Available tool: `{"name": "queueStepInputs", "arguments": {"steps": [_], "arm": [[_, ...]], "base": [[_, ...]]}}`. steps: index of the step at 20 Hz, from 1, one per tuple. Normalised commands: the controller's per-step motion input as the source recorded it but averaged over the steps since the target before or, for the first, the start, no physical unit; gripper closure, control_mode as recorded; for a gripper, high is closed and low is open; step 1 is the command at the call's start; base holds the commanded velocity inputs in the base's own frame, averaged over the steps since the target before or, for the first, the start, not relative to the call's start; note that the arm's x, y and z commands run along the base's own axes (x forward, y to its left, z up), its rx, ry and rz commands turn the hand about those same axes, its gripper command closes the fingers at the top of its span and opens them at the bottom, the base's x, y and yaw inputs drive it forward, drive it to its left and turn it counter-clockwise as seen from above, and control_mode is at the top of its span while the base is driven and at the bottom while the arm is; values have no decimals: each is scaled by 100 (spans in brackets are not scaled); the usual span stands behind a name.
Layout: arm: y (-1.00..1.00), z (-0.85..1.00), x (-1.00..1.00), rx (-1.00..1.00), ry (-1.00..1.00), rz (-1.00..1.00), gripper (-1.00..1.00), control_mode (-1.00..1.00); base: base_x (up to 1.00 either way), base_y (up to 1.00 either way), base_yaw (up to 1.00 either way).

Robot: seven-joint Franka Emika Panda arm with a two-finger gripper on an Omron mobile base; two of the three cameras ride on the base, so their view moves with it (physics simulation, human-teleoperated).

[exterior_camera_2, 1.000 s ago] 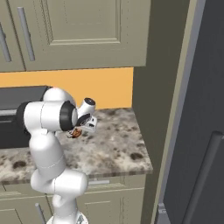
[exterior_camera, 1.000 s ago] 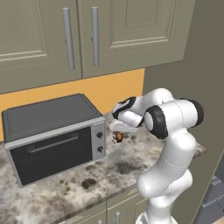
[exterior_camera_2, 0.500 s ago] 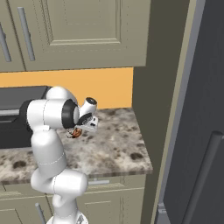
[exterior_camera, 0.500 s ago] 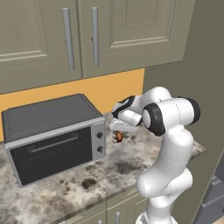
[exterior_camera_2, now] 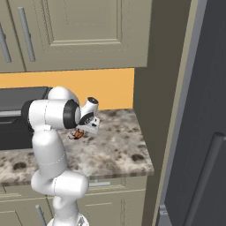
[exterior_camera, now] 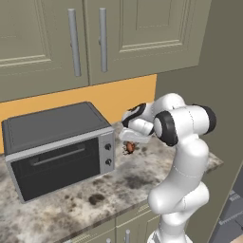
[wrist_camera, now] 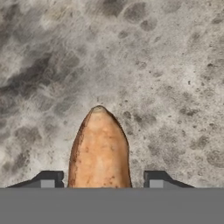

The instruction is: Place the liquor on the top shelf of the fridge to keep it out of children's reach, and place the orange and potato on lower shelves for easy access.

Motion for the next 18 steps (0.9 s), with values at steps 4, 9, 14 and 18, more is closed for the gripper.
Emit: {"name": "queueStepInputs", "arguments": {"steps": [4,9,14,18], "arm": [[-23,-10,-54,0,0,0,100,-100],[-41,13,-81,1,-1,1,100,-100],[-42,77,-73,2,-6,5,100,-100],[-29,100,-84,0,-13,9,100,-100]], "base": [[0,0,0],[0,0,0],[0,0,0],[0,0,0]]}}
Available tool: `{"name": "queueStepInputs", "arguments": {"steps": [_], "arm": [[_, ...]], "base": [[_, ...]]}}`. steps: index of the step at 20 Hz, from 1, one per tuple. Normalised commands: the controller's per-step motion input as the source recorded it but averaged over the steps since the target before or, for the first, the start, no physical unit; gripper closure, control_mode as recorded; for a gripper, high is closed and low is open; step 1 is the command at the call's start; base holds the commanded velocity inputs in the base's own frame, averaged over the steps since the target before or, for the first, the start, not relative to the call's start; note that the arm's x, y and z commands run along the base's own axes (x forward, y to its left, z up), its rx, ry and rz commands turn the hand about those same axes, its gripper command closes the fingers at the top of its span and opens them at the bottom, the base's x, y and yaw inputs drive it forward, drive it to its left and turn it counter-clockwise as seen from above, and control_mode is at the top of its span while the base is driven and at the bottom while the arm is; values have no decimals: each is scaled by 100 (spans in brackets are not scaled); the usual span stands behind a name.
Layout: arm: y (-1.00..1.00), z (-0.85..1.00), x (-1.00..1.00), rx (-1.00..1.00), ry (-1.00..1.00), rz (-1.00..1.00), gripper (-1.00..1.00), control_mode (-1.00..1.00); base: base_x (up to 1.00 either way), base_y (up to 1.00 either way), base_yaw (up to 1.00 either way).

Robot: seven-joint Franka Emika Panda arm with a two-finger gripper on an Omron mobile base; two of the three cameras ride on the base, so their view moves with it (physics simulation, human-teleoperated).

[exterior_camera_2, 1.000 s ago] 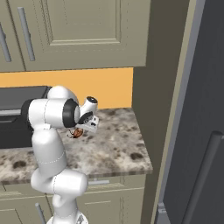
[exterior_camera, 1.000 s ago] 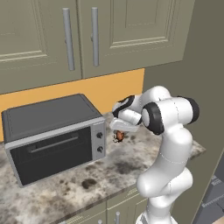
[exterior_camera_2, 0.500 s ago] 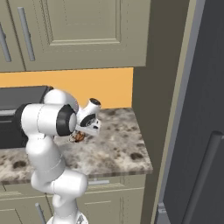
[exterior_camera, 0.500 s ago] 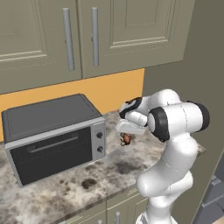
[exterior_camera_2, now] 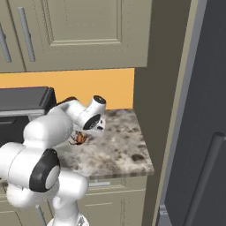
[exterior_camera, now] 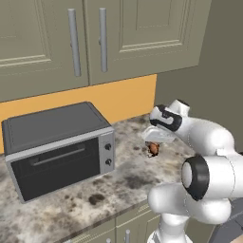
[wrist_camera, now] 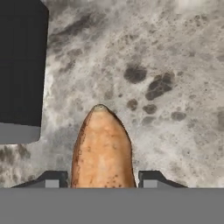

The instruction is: Place the liquor on the top shelf of the fridge to keep it out of children's reach, and place the orange and potato on lower shelves for easy access.

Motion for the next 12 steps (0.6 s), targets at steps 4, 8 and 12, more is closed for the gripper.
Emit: {"name": "queueStepInputs", "arguments": {"steps": [4,8,12], "arm": [[-14,92,-93,0,-20,8,100,-100],[-2,86,-95,0,-27,0,100,-100],[0,97,-87,-3,-20,-1,100,-100]], "base": [[0,0,0],[0,0,0],[0,0,0]]}}
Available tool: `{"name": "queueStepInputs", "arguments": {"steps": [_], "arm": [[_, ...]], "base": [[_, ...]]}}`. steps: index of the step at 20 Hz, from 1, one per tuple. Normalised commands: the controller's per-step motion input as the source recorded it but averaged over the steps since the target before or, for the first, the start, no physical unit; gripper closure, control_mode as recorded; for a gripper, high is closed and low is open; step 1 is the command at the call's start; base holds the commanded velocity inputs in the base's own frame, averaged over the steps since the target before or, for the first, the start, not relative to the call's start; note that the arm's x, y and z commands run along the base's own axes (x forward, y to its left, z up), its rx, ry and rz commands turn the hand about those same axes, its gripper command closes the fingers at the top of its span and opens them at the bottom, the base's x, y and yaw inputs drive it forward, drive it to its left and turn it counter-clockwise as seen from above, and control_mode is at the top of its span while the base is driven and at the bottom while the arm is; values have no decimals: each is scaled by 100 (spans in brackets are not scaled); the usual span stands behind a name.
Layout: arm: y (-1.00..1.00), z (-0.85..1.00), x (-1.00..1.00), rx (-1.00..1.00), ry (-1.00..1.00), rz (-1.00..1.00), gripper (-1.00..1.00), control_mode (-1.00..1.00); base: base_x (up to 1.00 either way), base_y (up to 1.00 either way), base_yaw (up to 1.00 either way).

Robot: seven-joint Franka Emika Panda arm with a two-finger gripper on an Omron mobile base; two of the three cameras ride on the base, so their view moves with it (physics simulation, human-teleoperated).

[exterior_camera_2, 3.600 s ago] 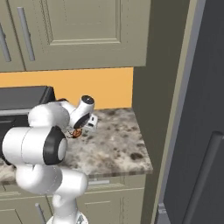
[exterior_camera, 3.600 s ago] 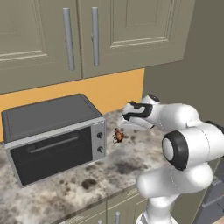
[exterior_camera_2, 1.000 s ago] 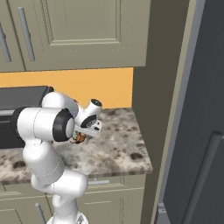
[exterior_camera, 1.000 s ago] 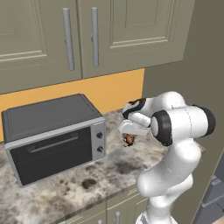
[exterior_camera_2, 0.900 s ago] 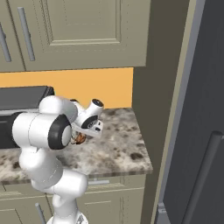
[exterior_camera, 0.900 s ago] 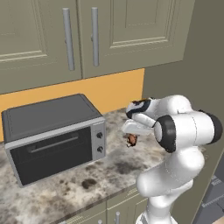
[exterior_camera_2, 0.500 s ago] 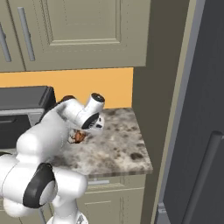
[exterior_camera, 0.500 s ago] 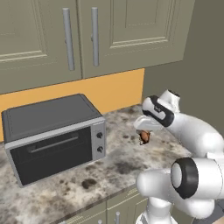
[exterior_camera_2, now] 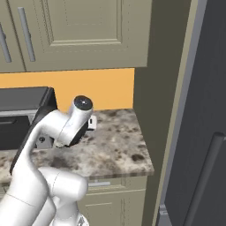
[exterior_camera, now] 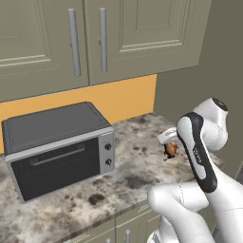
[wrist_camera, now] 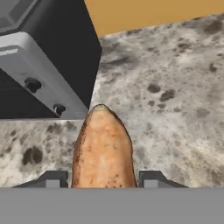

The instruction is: Place the liquor on the top shelf of the fridge to keep it out of children's reach, and place the orange and potato on lower shelves for easy access.

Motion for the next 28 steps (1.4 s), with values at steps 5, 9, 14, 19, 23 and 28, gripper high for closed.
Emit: {"name": "queueStepInputs", "arguments": {"steps": [5,9,14,19,23,28], "arm": [[0,94,-84,-7,-12,-8,100,-100],[0,89,-66,-5,-4,-5,100,-100],[0,77,-58,-4,0,-1,100,-100],[0,0,0,0,0,0,100,100],[0,0,0,0,0,0,100,100],[0,0,0,0,0,0,100,100]], "base": [[0,0,0],[0,0,0],[0,0,0],[-97,-16,0],[-100,-33,-7],[-100,-60,-24]]}}
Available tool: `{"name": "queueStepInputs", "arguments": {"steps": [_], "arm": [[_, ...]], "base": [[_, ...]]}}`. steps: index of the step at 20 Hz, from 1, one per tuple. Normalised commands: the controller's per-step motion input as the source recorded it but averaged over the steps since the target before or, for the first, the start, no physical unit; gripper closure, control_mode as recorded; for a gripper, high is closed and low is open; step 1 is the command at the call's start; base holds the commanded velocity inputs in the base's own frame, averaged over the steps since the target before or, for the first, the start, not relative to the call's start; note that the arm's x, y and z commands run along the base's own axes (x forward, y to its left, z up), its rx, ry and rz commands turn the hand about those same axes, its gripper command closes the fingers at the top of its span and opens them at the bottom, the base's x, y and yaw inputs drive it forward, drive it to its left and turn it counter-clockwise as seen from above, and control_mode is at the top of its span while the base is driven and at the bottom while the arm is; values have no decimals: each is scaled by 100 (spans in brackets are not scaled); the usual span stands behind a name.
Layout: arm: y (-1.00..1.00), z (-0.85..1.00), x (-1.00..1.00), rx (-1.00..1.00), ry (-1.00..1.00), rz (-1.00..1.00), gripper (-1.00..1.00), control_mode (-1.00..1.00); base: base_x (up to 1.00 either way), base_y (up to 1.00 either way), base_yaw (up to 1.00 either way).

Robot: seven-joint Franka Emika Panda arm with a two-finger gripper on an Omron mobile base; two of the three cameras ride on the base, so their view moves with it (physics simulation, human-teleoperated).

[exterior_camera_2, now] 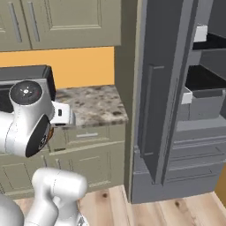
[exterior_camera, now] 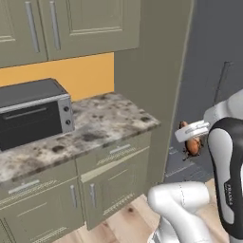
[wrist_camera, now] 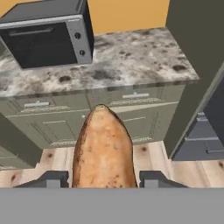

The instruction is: Place the liquor on the top shelf of the fridge to keep it out of children's reach, and place the orange and potato on lower shelves for easy access.

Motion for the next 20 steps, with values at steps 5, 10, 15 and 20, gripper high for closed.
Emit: {"name": "queueStepInputs", "arguments": {"steps": [5,10,15,20], "arm": [[0,0,0,0,0,0,100,100],[0,0,0,0,0,0,100,100],[0,0,0,0,0,0,100,100],[0,0,0,0,0,0,100,100]], "base": [[-63,-80,-39],[0,-100,-31],[34,-100,-17],[69,-94,4]]}}
